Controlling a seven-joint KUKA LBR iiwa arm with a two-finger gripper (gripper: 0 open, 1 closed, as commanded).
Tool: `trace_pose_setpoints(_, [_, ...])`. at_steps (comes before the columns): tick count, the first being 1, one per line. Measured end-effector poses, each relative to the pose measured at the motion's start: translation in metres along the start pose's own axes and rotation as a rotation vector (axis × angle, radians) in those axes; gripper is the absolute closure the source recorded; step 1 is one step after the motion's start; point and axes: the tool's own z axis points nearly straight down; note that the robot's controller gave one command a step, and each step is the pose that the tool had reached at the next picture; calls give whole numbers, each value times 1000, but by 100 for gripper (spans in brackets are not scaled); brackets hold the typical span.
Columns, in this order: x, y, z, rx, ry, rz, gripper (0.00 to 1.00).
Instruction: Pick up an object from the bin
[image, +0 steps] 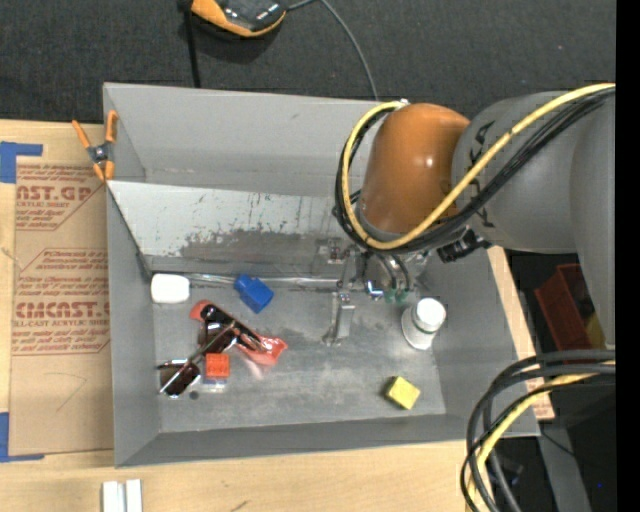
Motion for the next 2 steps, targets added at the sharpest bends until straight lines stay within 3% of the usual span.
trace_pose_setpoints(1, [-2,0,-5,0,-8,0,0])
trace_pose_setpoints(2, [26,26,36,0,-8,-33,0])
